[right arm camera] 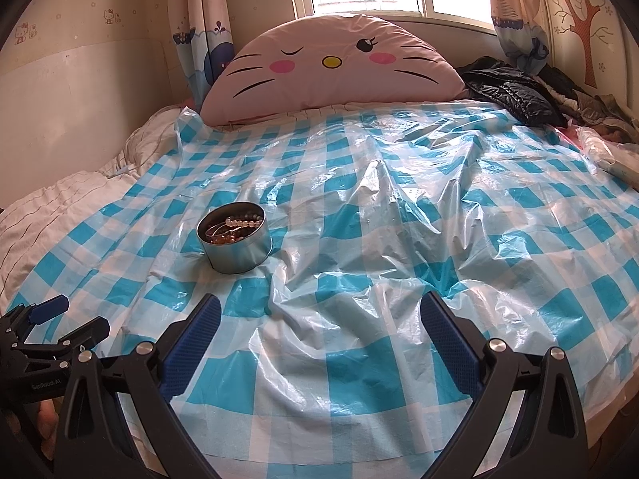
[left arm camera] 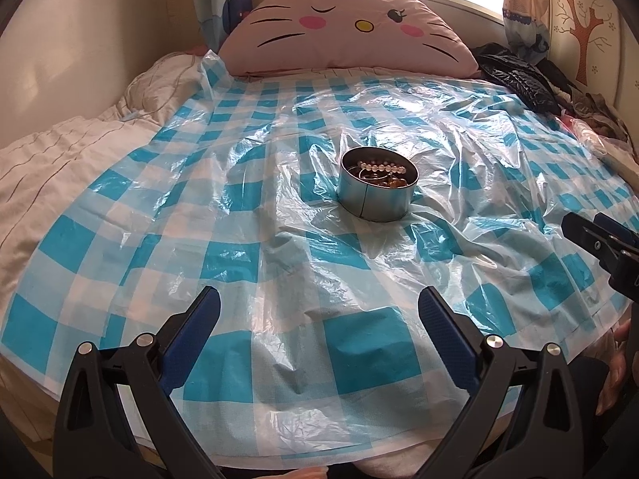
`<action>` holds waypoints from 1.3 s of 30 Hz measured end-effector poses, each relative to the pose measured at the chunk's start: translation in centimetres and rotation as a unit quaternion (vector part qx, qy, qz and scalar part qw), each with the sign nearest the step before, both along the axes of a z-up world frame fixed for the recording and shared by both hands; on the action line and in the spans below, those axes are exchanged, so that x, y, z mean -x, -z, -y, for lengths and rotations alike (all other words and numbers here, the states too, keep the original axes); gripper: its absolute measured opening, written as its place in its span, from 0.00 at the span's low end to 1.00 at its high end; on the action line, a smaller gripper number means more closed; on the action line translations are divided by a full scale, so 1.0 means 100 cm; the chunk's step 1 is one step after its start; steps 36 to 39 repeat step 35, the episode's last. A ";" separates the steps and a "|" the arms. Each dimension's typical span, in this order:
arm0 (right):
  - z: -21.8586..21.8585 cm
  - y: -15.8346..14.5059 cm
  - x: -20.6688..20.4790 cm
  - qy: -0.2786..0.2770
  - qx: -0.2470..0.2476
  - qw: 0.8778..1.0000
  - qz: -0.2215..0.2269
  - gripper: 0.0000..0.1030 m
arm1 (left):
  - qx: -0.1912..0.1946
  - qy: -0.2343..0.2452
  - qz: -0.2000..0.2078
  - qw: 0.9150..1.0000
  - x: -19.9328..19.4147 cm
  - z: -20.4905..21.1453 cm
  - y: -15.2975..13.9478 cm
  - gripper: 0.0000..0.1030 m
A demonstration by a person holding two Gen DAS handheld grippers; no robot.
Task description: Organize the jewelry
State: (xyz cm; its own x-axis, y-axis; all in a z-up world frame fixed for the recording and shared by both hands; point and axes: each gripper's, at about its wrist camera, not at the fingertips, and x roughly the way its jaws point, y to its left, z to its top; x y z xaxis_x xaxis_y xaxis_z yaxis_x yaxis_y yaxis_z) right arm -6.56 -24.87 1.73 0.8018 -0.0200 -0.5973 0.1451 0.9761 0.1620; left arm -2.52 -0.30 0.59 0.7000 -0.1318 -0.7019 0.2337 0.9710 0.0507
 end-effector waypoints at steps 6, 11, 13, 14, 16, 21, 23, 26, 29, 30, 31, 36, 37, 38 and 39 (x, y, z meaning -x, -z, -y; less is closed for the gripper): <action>0.000 0.000 0.000 -0.001 0.001 1.000 0.000 0.93 | -0.003 -0.001 0.003 1.000 0.000 0.001 0.000 0.93; -0.001 0.000 -0.001 -0.001 0.001 1.000 0.000 0.93 | 0.003 0.002 -0.002 1.000 -0.001 -0.001 -0.001 0.93; 0.000 0.000 -0.001 -0.001 0.001 1.000 0.000 0.93 | 0.002 0.002 -0.003 1.000 -0.001 -0.001 -0.001 0.93; -0.001 0.000 -0.001 -0.001 0.001 1.000 0.000 0.93 | 0.002 0.003 -0.003 1.000 -0.001 -0.001 -0.001 0.93; 0.000 0.000 0.000 -0.001 0.001 1.000 0.000 0.93 | -0.001 0.005 -0.002 1.000 -0.002 -0.001 -0.002 0.93; -0.001 0.000 -0.001 -0.001 0.001 1.000 0.000 0.93 | 0.006 0.008 0.021 1.000 0.003 -0.007 -0.005 0.93; 0.000 0.000 -0.001 -0.001 0.001 1.000 0.000 0.93 | 0.009 0.001 0.030 1.000 0.004 -0.010 -0.006 0.93; 0.000 0.000 0.000 -0.001 0.001 1.000 0.000 0.93 | 0.004 -0.005 0.022 1.000 0.001 -0.010 -0.005 0.93; 0.001 -0.001 0.000 -0.001 0.003 1.000 0.000 0.93 | 0.004 -0.014 -0.001 1.000 -0.003 -0.009 0.000 0.93; 0.001 -0.001 0.000 -0.001 0.003 1.000 0.000 0.93 | 0.007 -0.018 -0.002 1.000 -0.003 -0.010 0.001 0.93; 0.002 -0.001 0.001 -0.001 0.004 1.000 0.000 0.93 | 0.007 -0.021 0.001 1.000 -0.001 -0.010 0.001 0.93; 0.001 -0.001 0.000 -0.001 0.003 1.000 0.000 0.93 | -0.002 -0.021 0.017 1.000 0.006 -0.006 0.000 0.93; 0.001 -0.001 0.000 -0.001 0.003 1.000 0.000 0.93 | -0.002 -0.021 0.017 1.000 0.006 -0.006 0.000 0.93; 0.001 -0.001 0.000 -0.001 0.003 1.000 0.000 0.93 | -0.002 -0.021 0.017 1.000 0.006 -0.006 0.000 0.93; 0.001 -0.001 0.000 -0.001 0.003 1.000 0.000 0.93 | -0.002 -0.021 0.017 1.000 0.006 -0.006 0.000 0.93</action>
